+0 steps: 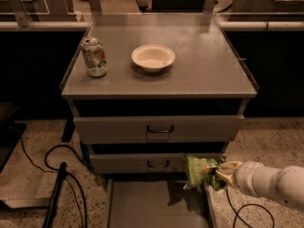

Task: Pick green jalapeno chip bag from bottom drawer and place on counter

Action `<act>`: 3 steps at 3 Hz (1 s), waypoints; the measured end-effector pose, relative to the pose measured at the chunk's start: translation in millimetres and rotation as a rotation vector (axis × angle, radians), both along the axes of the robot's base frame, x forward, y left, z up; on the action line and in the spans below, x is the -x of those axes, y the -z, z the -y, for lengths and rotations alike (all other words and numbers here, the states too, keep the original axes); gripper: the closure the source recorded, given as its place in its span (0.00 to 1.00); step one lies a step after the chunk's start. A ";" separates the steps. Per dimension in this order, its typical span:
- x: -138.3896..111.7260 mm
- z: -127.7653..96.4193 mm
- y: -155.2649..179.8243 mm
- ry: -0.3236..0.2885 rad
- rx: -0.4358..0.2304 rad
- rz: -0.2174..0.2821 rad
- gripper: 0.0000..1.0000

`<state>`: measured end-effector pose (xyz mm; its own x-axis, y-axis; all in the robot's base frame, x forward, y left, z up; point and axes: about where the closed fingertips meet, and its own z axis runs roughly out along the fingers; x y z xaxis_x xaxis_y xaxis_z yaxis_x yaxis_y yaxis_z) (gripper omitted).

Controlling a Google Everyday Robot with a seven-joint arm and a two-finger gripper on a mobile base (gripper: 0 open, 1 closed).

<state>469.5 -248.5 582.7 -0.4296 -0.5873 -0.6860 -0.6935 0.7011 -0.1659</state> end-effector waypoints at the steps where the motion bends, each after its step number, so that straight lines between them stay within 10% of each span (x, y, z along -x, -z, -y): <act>1: -9.6 15.5 -58.7 0.101 -0.009 0.106 1.00; 3: -12.3 39.4 -198.0 0.214 0.003 0.364 1.00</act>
Offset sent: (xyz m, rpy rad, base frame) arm 0.0155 -0.0550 0.2107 0.0609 -0.3491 -0.2820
